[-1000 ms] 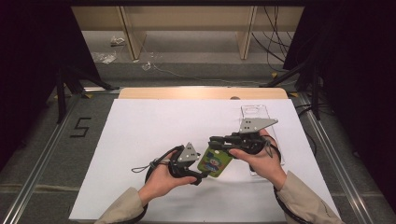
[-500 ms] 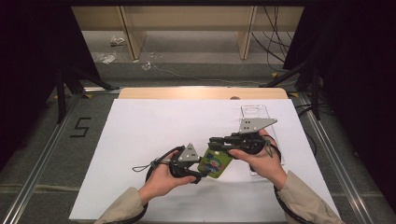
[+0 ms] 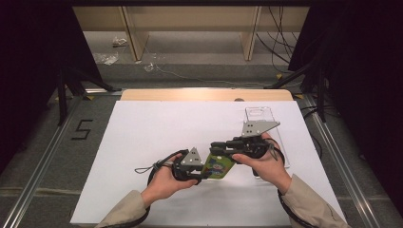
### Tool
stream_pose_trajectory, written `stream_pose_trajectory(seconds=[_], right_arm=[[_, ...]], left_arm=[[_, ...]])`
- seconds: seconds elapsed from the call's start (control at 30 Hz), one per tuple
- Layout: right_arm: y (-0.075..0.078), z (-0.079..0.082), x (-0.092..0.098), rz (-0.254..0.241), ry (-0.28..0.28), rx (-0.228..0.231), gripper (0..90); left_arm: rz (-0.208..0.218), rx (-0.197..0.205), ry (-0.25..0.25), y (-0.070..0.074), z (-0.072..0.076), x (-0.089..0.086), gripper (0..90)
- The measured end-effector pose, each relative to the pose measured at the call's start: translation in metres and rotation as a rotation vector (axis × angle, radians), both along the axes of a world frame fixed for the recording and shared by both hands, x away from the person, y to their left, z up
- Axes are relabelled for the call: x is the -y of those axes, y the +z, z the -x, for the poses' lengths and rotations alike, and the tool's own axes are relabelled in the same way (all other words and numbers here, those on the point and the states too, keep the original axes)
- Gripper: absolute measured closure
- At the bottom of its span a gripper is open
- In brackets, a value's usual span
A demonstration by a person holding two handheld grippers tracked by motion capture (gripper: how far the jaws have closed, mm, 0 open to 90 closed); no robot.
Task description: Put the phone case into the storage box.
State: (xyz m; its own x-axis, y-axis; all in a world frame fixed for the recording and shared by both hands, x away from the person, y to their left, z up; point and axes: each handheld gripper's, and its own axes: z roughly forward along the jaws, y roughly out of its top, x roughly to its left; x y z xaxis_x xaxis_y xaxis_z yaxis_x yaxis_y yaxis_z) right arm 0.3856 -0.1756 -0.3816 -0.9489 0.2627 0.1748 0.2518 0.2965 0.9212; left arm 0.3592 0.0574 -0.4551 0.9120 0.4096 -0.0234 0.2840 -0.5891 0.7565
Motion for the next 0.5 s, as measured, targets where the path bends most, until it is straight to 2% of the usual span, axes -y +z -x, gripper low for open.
stream_pose_trajectory(seconds=[0.07, 0.23, 0.5], right_arm=[[-0.0002, 0.0007, -0.001, -0.006, 0.013, -0.007, 77.8], [-0.0009, 0.001, -0.0019, -0.018, 0.014, -0.007, 77.8], [-0.0018, -0.0002, -0.0011, -0.02, 0.019, -0.003, 77.8]], left_arm=[[-0.005, -0.009, 0.003, 0.001, -0.0003, -0.0014, 76.7], [-0.013, -0.01, 0.02, 0.0022, 0.0005, -0.0012, 77.1], [-0.02, -0.012, 0.017, 0.0027, -0.0001, -0.0015, 77.2]])
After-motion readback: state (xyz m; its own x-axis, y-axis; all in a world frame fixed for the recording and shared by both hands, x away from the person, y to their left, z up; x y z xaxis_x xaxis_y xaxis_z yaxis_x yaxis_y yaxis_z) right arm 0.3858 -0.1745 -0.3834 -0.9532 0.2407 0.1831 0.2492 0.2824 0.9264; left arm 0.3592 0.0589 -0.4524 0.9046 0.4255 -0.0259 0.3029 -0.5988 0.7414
